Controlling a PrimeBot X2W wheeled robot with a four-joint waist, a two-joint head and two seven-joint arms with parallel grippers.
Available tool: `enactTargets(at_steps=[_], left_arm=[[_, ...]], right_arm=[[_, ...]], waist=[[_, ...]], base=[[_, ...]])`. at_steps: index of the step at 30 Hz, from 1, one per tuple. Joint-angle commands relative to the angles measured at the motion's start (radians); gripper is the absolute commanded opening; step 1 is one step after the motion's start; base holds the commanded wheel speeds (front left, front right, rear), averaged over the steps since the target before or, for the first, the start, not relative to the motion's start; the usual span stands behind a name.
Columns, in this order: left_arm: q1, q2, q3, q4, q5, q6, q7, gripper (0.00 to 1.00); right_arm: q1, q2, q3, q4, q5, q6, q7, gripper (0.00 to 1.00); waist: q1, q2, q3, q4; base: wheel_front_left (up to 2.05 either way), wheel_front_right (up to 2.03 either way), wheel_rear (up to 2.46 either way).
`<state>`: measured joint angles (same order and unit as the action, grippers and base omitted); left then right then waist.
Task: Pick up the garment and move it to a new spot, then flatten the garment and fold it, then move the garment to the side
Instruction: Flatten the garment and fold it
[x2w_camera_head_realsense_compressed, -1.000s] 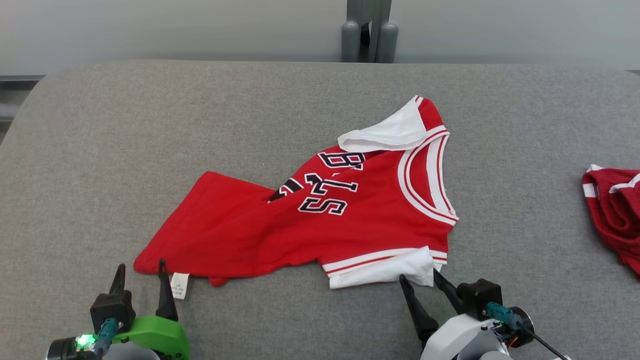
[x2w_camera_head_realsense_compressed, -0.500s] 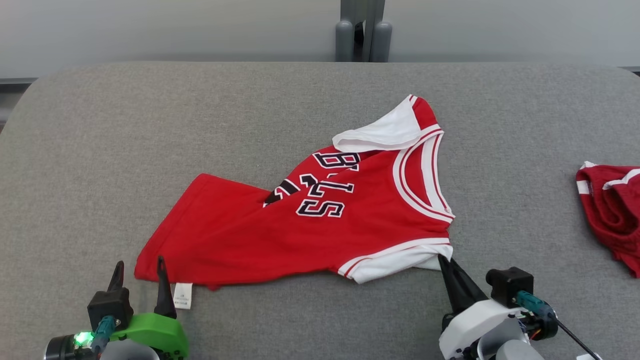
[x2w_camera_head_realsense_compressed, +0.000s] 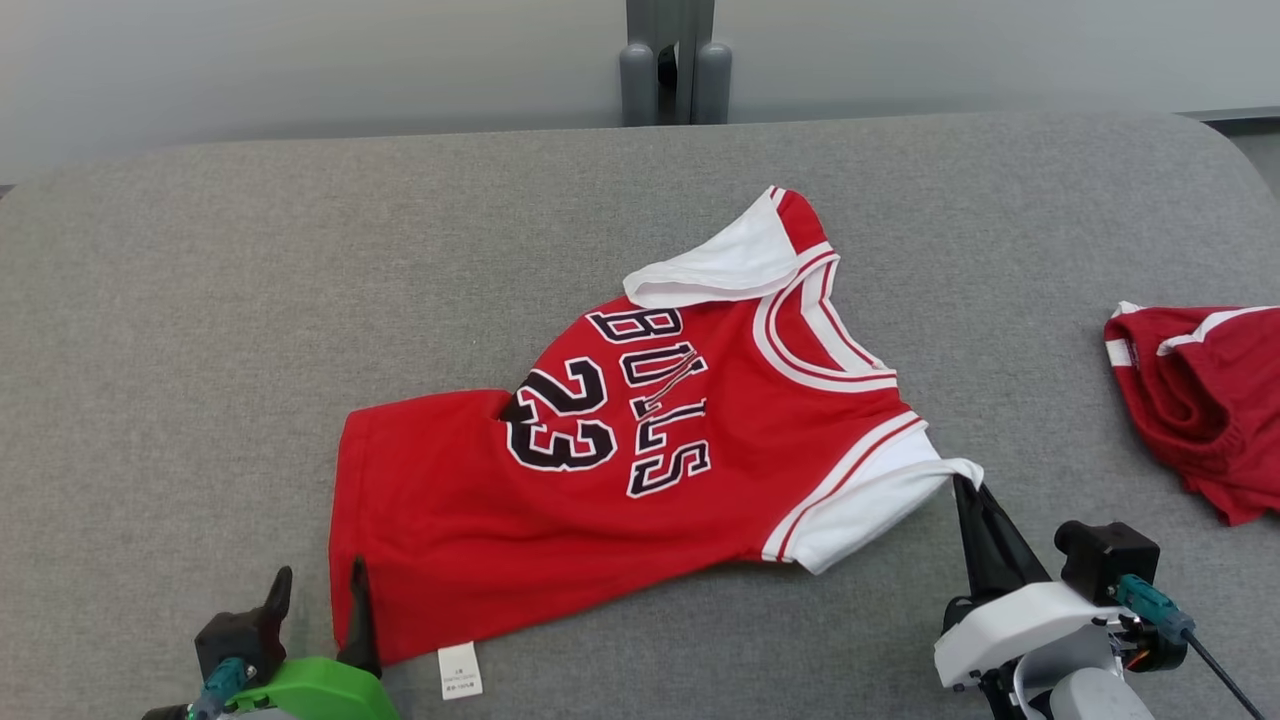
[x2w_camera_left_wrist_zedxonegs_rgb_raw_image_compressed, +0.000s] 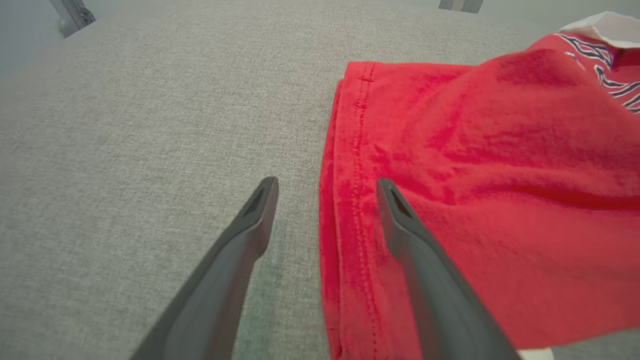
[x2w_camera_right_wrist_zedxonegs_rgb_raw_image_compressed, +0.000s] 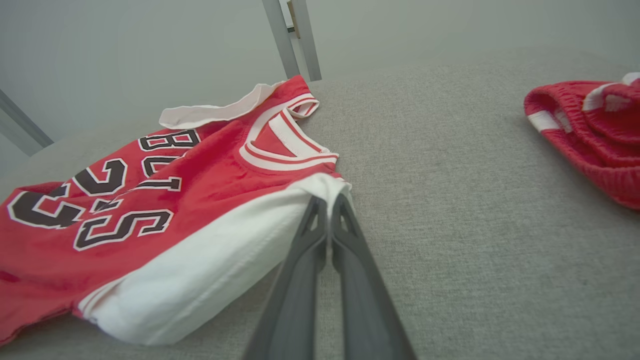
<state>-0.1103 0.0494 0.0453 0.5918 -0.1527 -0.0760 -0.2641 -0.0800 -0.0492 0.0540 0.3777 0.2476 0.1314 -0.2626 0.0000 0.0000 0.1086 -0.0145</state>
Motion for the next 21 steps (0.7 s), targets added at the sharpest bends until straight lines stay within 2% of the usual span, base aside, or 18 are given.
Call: enactTargets(at_steps=[1,6,10,17,21], left_arm=[[0.009,0.003,-0.012,0.009,-0.019,-0.009,0.0,1.0],[0.047,0.003,-0.072,0.02,-0.07,-0.023,0.0,1.0],[0.071,0.003,-0.103,0.043,-0.092,-0.009,0.0,1.0],[0.063,0.003,-0.117,0.089,-0.121,0.006,0.002,1.0],[0.042,0.003,-0.131,0.168,-0.151,0.001,0.006,0.98]], right_arm=[[-0.003,-0.003,-0.003,-0.004,0.0,-0.002,-0.003,0.0],[-0.012,-0.003,-0.008,0.0,0.009,-0.002,-0.003,0.0],[-0.011,-0.003,-0.005,0.002,0.01,-0.002,-0.003,0.0],[-0.013,-0.003,0.001,-0.002,0.0,-0.002,-0.003,0.0],[-0.007,-0.003,0.004,-0.005,-0.004,-0.002,-0.003,0.0]], waist=[[0.0,0.0,0.002,-0.004],[0.0,0.0,-0.002,0.0],[0.0,0.0,-0.01,0.005],[0.0,0.0,-0.015,0.001],[0.0,0.0,-0.019,-0.005]], base=[[0.0,0.0,0.0],[0.0,0.0,0.0],[0.0,0.0,0.0],[0.0,0.0,0.0],[0.0,0.0,0.0]])
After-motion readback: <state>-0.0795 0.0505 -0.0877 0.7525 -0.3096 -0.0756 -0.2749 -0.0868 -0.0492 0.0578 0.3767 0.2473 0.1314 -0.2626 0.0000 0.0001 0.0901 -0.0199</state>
